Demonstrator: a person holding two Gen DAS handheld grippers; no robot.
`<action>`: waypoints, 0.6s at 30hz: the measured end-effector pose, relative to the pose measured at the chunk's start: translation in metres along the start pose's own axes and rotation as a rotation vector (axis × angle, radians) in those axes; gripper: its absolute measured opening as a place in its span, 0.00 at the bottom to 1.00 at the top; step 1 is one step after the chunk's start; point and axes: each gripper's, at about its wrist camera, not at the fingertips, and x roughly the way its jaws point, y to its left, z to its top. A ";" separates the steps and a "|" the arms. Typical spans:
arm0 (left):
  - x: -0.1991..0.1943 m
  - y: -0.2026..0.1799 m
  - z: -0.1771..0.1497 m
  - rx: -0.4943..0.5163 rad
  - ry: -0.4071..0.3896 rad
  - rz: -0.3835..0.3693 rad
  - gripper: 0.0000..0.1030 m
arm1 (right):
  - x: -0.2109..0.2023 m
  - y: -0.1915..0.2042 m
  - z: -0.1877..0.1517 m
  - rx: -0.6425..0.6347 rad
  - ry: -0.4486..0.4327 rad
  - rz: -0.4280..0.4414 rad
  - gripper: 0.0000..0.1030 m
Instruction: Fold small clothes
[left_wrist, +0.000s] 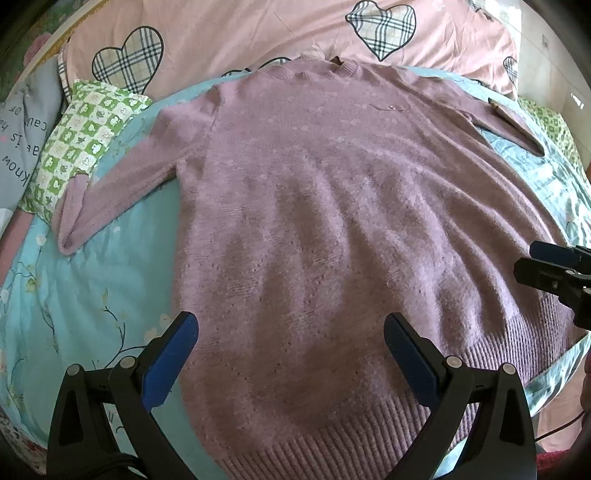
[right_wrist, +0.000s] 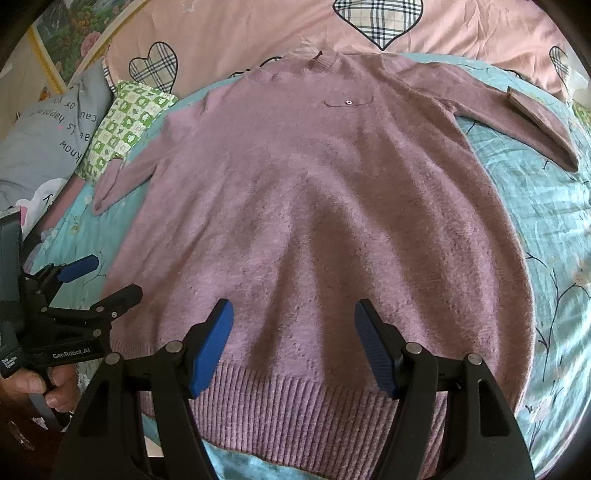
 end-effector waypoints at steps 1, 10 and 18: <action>0.001 -0.001 0.000 -0.002 0.003 -0.004 0.98 | 0.000 -0.002 0.000 0.002 -0.003 0.000 0.67; 0.008 -0.004 0.016 -0.041 0.025 -0.036 0.98 | -0.008 -0.032 0.010 0.027 -0.087 -0.066 0.67; 0.023 0.008 0.050 -0.091 0.020 -0.025 0.98 | -0.026 -0.082 0.042 0.130 -0.187 -0.086 0.67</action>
